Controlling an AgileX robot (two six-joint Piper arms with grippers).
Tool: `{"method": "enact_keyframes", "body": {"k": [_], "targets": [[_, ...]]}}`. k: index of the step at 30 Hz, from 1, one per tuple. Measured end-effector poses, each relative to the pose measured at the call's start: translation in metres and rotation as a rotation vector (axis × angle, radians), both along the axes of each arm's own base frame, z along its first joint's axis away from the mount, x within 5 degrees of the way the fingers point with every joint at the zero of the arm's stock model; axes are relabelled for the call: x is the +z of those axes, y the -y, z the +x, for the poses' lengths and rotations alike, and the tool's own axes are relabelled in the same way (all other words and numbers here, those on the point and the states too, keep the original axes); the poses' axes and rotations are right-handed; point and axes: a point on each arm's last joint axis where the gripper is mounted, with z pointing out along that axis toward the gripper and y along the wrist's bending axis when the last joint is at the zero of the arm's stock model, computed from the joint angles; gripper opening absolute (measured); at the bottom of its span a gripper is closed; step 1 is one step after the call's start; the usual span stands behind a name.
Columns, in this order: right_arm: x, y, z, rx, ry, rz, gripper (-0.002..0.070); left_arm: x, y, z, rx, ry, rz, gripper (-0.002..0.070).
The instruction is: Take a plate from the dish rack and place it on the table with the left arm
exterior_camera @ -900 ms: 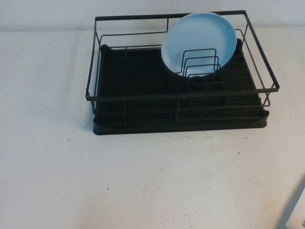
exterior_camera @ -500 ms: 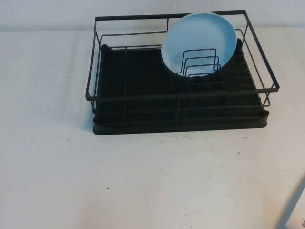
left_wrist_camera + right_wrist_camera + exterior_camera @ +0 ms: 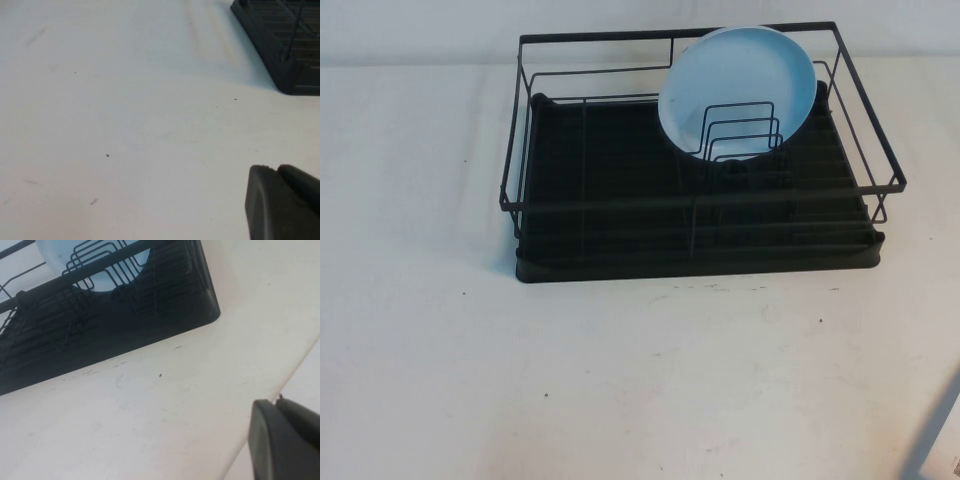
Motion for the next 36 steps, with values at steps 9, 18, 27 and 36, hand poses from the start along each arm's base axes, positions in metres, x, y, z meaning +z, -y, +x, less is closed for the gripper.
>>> {"method": "enact_keyframes", "body": {"k": [9, 18, 27, 36], "targets": [[0.0, 0.0, 0.0, 0.0, 0.0, 0.0, -0.0018, 0.018, 0.006, 0.003, 0.065, 0.133, -0.741, -0.0003], [0.0, 0.0, 0.0, 0.0, 0.0, 0.0, -0.0018, 0.024, 0.004, 0.003, 0.09, 0.175, -0.946, -0.0003], [0.0, 0.0, 0.0, 0.0, 0.0, 0.0, -0.0018, 0.134, 0.023, 0.004, -0.193, 0.051, -0.322, -0.0003], [0.0, 0.0, 0.0, 0.0, 0.0, 0.0, -0.0018, 0.266, 0.051, 0.099, -0.53, -0.057, 0.019, -0.0003]]}}
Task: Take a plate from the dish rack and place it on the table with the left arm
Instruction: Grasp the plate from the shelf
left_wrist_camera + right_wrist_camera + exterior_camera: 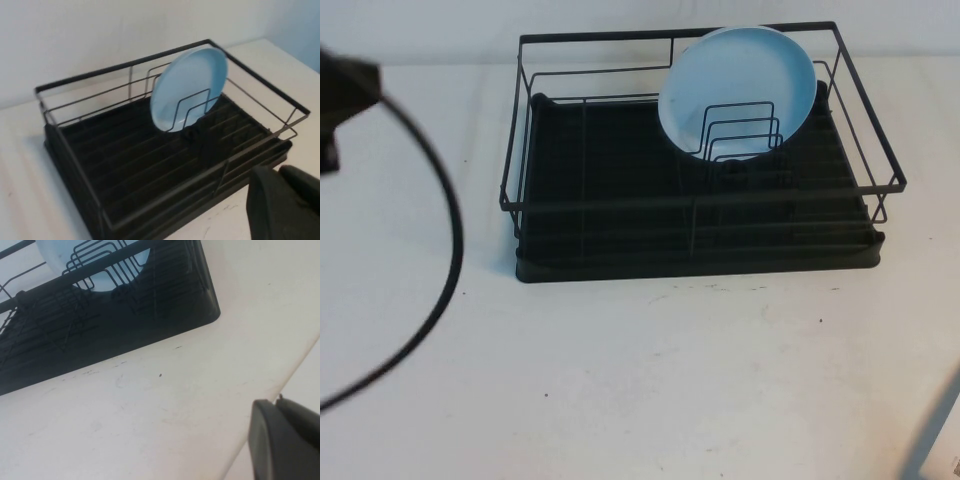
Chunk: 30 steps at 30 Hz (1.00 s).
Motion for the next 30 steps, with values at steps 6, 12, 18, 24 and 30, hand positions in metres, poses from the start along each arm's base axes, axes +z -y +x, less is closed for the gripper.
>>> {"method": "enact_keyframes", "body": {"k": [6, 12, 18, 24, 30], "targets": [[0.0, 0.0, 0.0, 0.0, 0.0, 0.0, -0.0018, 0.021, 0.022, 0.095, -0.209, -0.112, 0.074, -0.0003], [0.0, 0.0, 0.0, 0.0, 0.0, 0.0, -0.0018, 0.019, 0.041, 0.177, -0.414, -0.147, 0.088, -0.0003], [0.0, 0.0, 0.0, 0.0, 0.0, 0.0, -0.0018, -0.004, 0.065, 0.247, -0.479, -0.127, 0.067, 0.0004], [0.0, 0.0, 0.0, 0.0, 0.0, 0.0, -0.0018, -0.056, 0.097, 0.286, -0.581, -0.137, 0.119, 0.026], [0.0, 0.0, 0.0, 0.0, 0.0, 0.0, -0.0018, -0.087, 0.133, 0.299, -0.661, -0.021, 0.22, 0.0468]]}}
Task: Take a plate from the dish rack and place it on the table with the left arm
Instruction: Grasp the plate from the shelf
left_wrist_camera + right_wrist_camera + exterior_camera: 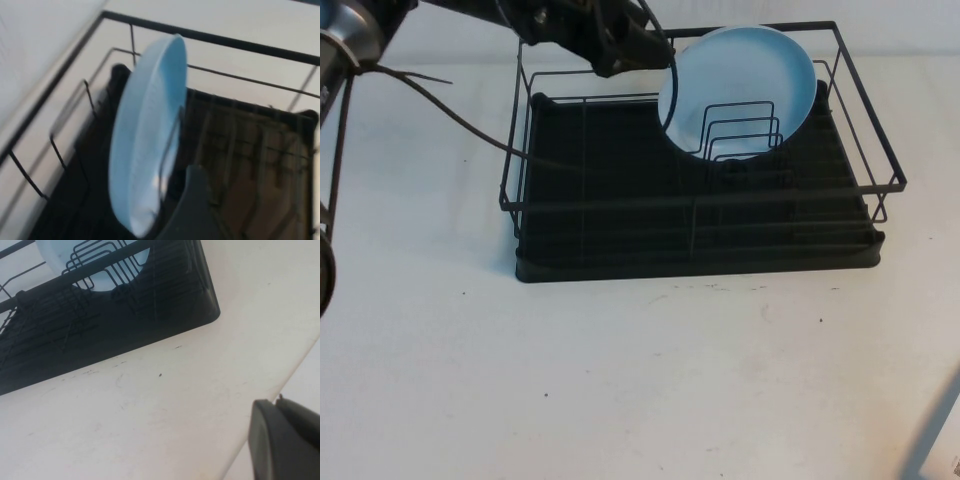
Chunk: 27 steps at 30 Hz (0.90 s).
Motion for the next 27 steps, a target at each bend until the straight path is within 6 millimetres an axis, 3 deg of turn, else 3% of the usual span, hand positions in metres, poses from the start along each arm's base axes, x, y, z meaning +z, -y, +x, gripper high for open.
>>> {"method": "enact_keyframes", "body": {"k": [11, 27], "targets": [[0.0, 0.0, 0.0, 0.0, 0.0, 0.0, -0.0018, -0.011, 0.033, 0.021, 0.142, 0.199, -0.059, 0.0487], [0.0, 0.0, 0.0, 0.0, 0.0, 0.0, -0.0018, -0.071, 0.051, 0.047, 0.176, 0.178, -0.072, 0.0487]]}}
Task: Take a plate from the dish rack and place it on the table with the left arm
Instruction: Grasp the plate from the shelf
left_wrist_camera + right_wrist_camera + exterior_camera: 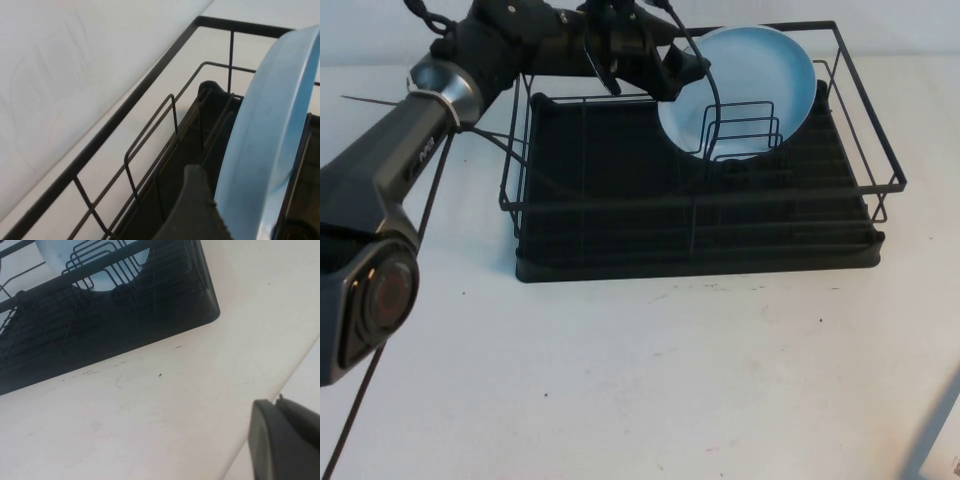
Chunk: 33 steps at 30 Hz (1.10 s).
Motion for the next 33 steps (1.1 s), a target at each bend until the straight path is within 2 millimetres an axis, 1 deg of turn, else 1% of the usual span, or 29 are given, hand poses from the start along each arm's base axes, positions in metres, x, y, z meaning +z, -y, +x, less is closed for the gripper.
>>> {"method": "enact_keyframes", "body": {"k": [4, 10, 13, 15, 18, 22, 25, 30, 33], "targets": [[0.0, 0.0, 0.0, 0.0, 0.0, 0.0, -0.0018, -0.011, 0.002, 0.004, -0.008, -0.001, -0.012, 0.0487], [0.0, 0.0, 0.0, 0.0, 0.0, 0.0, -0.0018, -0.02, 0.005, 0.008, -0.001, -0.009, -0.053, 0.0487], [0.0, 0.0, 0.0, 0.0, 0.0, 0.0, -0.0018, -0.029, 0.006, 0.011, 0.007, -0.021, -0.061, 0.0487], [0.0, 0.0, 0.0, 0.0, 0.0, 0.0, -0.0018, -0.034, 0.006, 0.012, 0.012, -0.029, -0.063, 0.0473], [0.0, 0.0, 0.0, 0.0, 0.0, 0.0, -0.0018, -0.038, 0.006, 0.013, 0.014, -0.035, -0.063, 0.0392], [0.0, 0.0, 0.0, 0.0, 0.0, 0.0, -0.0018, -0.037, 0.006, 0.014, 0.017, -0.027, -0.063, 0.0223], [0.0, 0.0, 0.0, 0.0, 0.0, 0.0, -0.0018, -0.037, 0.006, 0.013, 0.006, -0.012, -0.051, 0.0135], [0.0, 0.0, 0.0, 0.0, 0.0, 0.0, -0.0018, -0.037, 0.005, 0.014, 0.006, 0.006, -0.04, 0.0078], [0.0, 0.0, 0.0, 0.0, 0.0, 0.0, -0.0018, -0.028, 0.004, 0.013, 0.01, 0.025, -0.045, 0.0063]]}}
